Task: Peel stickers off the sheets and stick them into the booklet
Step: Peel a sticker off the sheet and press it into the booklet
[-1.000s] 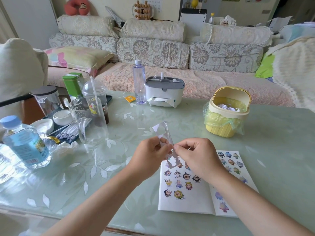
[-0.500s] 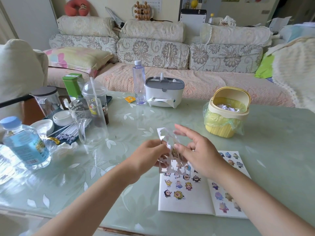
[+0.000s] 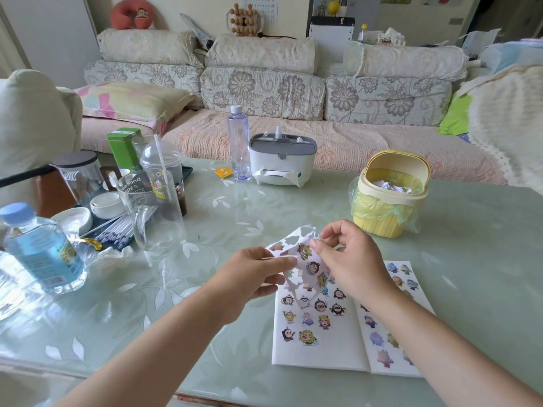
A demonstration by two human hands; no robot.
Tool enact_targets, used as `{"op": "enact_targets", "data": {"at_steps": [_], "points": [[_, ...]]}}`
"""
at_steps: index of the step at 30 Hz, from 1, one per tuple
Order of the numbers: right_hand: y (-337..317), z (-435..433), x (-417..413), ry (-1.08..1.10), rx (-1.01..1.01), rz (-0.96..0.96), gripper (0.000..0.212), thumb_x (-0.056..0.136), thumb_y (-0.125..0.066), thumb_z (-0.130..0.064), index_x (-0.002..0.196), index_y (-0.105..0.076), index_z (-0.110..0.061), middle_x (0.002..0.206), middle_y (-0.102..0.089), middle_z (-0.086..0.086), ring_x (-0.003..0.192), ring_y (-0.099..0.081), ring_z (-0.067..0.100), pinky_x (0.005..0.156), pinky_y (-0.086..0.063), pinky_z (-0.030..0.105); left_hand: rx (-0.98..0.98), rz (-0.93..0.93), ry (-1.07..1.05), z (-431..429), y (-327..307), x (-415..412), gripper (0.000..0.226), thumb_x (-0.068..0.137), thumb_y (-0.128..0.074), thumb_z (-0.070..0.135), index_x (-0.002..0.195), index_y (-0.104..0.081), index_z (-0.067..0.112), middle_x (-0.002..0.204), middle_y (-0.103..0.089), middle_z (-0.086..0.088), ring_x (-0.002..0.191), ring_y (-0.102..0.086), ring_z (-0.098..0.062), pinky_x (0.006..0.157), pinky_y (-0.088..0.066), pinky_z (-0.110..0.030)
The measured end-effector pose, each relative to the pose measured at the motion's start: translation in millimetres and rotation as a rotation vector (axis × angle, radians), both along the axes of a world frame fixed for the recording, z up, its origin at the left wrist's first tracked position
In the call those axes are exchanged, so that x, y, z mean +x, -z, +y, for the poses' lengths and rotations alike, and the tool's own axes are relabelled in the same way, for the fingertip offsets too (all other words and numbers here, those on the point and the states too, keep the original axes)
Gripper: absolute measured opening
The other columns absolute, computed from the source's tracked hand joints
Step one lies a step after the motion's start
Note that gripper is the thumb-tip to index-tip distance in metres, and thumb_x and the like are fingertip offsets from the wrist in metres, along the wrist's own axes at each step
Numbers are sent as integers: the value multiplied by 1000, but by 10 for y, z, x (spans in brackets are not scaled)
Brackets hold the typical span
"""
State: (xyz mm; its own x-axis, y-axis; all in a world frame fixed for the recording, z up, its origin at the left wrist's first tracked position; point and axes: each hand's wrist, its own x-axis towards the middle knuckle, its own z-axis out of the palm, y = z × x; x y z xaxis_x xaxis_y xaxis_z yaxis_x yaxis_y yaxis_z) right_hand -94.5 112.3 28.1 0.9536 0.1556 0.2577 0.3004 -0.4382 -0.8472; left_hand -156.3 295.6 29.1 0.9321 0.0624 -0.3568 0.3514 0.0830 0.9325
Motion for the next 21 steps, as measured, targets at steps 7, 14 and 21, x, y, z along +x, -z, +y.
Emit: {"op": "enact_targets", "data": {"at_steps": [7, 14, 21], "points": [[-14, 8, -103, 28, -233, -328, 7, 85, -76, -33, 87, -69, -30, 89, -58, -14, 60, -52, 2, 58, -40, 21, -133, -3, -46, -116, 25, 2, 6, 88, -75, 20, 82, -77, 20, 83, -73, 1, 62, -58, -14, 71, -54, -30], [-2, 18, -156, -127, -351, -584, 12, 86, -75, -29, 97, -79, -29, 86, -64, -15, 55, -49, 1, 52, -44, 19, -102, -87, -29, -102, 6, 1, 11, 94, -67, 23, 93, -73, 14, 80, -71, 2, 62, -63, -11, 69, -55, -25], [7, 39, -151, -118, -346, -497, 7, 84, -74, -36, 89, -79, -36, 80, -66, -20, 58, -49, -10, 53, -31, 9, 43, -185, -32, -83, 24, 4, 17, 91, -70, 27, 93, -77, 11, 75, -69, 4, 64, -61, -11, 80, -51, -29]]}}
